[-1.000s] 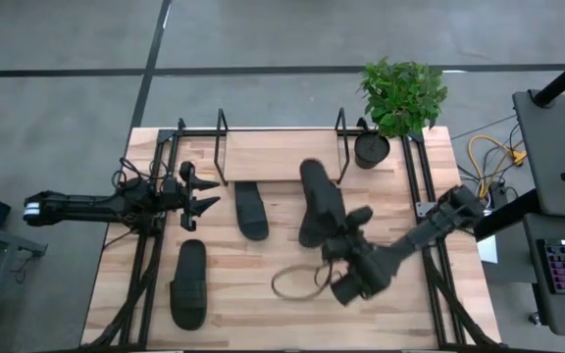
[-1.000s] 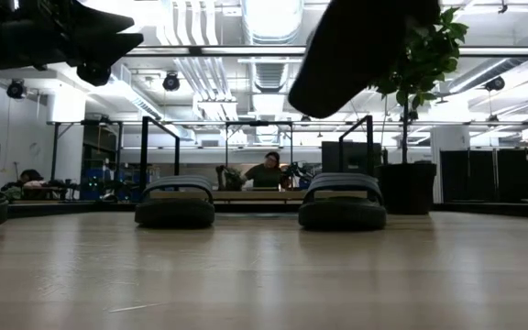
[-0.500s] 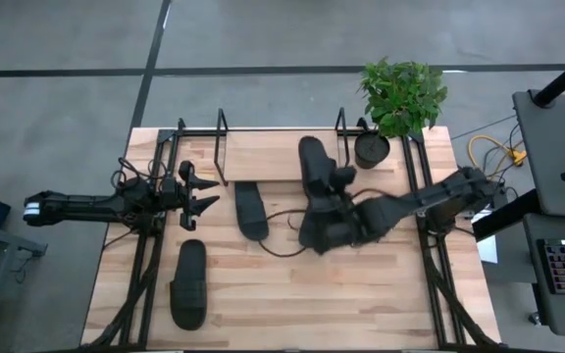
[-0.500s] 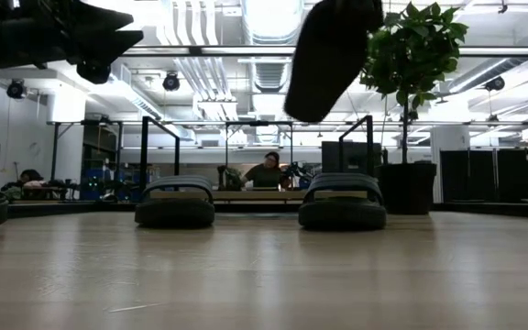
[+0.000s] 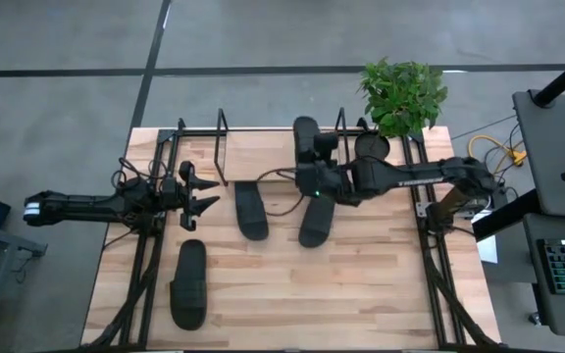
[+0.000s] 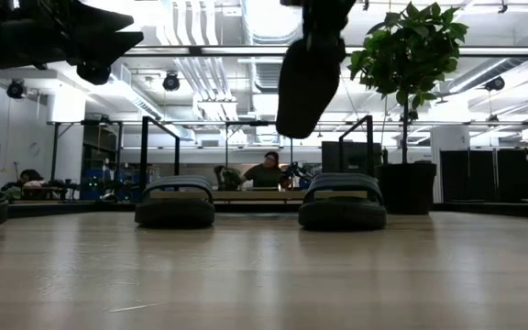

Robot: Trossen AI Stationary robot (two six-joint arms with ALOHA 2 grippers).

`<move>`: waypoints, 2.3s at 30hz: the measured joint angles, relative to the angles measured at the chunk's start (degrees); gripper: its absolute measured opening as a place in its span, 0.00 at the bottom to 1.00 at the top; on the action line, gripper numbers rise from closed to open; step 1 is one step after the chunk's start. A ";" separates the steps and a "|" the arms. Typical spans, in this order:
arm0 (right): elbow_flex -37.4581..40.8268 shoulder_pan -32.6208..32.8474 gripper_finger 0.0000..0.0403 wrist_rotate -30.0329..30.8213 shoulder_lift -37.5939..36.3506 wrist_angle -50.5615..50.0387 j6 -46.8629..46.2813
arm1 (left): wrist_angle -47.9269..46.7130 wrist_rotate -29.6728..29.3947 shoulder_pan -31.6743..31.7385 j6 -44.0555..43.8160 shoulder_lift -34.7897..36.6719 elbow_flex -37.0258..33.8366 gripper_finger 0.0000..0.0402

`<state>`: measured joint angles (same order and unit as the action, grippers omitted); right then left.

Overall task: Pick and place slides into the shelf
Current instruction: Put the bottom right black slides on the shelf

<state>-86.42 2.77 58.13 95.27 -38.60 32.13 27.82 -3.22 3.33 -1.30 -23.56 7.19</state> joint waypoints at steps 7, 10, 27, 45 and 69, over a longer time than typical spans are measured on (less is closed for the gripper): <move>3.53 -2.22 0.02 -0.48 0.04 3.77 3.65 | -0.16 0.00 0.00 -0.02 0.08 -0.03 0.43; 4.69 -3.32 0.02 -0.96 0.08 5.25 4.05 | -0.16 -0.02 0.00 -0.05 0.08 -0.01 0.43; 17.93 -7.39 0.02 -4.08 -0.02 20.32 8.60 | -0.27 -0.02 0.04 -0.04 0.10 0.01 0.43; 25.36 -7.30 0.02 -1.10 0.02 24.30 6.89 | -0.47 0.00 0.02 0.04 0.08 -0.03 0.43; 28.82 -7.15 0.02 -1.16 0.04 23.90 6.50 | -0.90 0.00 0.02 0.10 -0.01 0.08 0.43</move>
<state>-57.60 -4.38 56.97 95.31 -14.70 38.63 26.92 -3.22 3.36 -1.20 -23.57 7.27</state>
